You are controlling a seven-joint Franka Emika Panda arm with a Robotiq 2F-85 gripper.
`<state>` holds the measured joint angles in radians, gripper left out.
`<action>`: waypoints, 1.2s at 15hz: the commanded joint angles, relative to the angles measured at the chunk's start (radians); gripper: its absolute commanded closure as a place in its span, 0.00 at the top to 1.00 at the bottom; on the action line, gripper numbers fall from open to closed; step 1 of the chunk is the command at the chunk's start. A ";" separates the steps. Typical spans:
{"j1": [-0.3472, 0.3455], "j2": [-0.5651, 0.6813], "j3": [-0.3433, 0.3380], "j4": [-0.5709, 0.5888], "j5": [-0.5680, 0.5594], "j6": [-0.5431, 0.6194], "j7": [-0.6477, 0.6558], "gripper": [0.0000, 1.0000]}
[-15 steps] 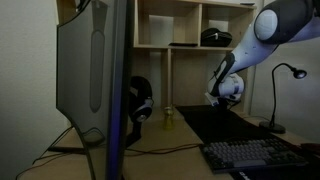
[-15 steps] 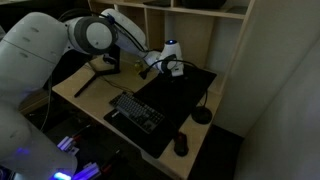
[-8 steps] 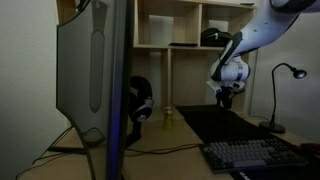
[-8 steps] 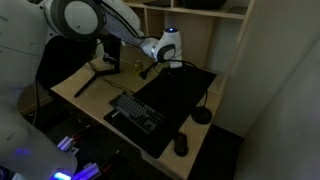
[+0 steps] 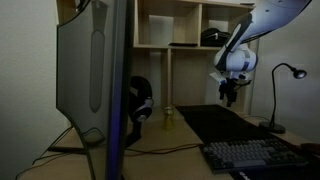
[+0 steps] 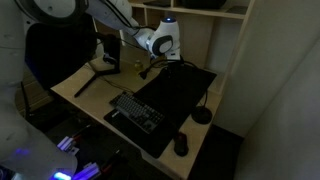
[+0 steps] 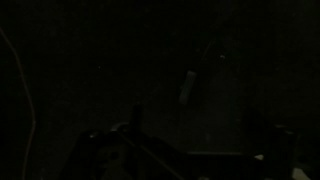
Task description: Turn the lamp on and off
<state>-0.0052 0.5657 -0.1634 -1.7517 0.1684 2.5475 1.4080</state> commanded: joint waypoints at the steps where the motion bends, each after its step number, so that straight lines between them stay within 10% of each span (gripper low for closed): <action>1: -0.002 0.001 0.001 0.001 0.000 -0.004 -0.002 1.00; 18: -0.006 0.293 -0.009 0.230 0.011 0.024 0.136 1.00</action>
<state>-0.0018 0.8241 -0.1750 -1.5601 0.1604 2.5736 1.5301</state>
